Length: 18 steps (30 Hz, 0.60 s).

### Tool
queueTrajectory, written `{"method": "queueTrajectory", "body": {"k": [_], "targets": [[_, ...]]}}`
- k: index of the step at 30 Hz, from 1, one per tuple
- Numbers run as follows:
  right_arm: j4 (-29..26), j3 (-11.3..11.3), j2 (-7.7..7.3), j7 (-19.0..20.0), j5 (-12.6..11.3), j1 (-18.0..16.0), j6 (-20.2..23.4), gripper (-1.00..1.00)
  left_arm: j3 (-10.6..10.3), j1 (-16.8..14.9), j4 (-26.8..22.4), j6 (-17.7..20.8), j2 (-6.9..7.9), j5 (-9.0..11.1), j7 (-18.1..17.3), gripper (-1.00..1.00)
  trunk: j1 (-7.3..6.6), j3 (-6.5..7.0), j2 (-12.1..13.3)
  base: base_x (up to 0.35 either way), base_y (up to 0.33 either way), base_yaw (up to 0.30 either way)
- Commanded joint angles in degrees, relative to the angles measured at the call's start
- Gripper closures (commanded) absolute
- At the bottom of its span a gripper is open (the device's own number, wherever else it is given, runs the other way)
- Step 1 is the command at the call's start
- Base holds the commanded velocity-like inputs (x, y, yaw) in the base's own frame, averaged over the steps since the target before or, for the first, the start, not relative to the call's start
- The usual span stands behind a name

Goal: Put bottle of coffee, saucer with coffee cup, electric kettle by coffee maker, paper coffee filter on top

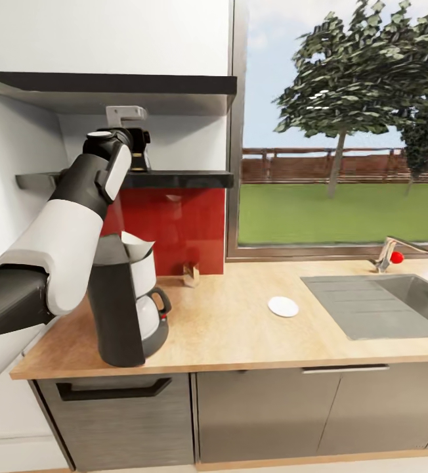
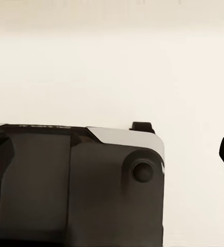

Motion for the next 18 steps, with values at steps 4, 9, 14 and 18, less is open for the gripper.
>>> {"method": "queueTrajectory", "body": {"k": [4,9,14,18], "targets": [[0.01,0.48,-0.01,-0.18,-0.5,0.04,-0.16,-1.0,-0.26,-0.01,-0.1,0.02,0.03,1.11,1.27,-1.0,0.05,-0.02,-0.03,0.144,0.0,0.0],[0.01,0.48,-0.02,-0.2,-0.51,0.05,-0.18,-1.0,-0.26,-0.01,-0.12,-0.08,0.03,1.34,1.61,-1.0,0.05,-0.02,-0.03,0.028,0.0,0.0],[0.01,0.48,-0.02,-0.21,-0.51,0.05,-0.18,-1.0,-0.26,-0.01,-0.12,-0.1,0.11,1.38,1.68,-1.0,0.05,-0.02,-0.03,0.026,0.0,0.0],[0.01,0.48,-0.02,-0.21,-0.5,0.05,-0.18,-1.0,-0.2,-0.01,-0.12,-0.08,0.18,1.41,1.68,-1.0,0.05,-0.02,-0.03,0.209,0.008,0.0]]}}
